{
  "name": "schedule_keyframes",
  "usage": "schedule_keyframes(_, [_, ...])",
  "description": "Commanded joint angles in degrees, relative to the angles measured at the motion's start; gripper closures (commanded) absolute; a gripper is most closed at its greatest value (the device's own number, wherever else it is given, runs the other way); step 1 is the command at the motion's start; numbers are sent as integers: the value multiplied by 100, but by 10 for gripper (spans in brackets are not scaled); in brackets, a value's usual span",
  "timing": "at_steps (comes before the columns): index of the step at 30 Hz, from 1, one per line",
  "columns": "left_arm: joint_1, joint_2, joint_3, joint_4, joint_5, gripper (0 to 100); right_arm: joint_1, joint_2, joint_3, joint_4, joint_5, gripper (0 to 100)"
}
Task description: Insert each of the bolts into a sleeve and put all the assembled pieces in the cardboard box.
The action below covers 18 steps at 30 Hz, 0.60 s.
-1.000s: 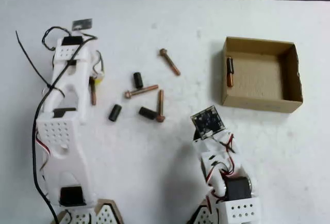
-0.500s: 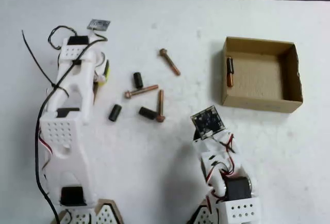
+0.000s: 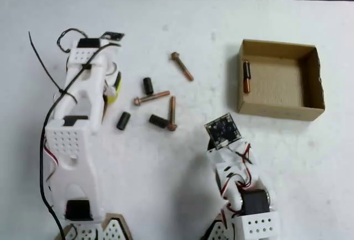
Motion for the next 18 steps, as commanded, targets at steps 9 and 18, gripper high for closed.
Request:
schedule_keyframes(9, [84,-303,-158,141,-70,963,31,-66,9,-136,70,981])
schedule_keyframes(18, [48,-312,-132,-211,-70,865,31,-66,9,-136,70,981])
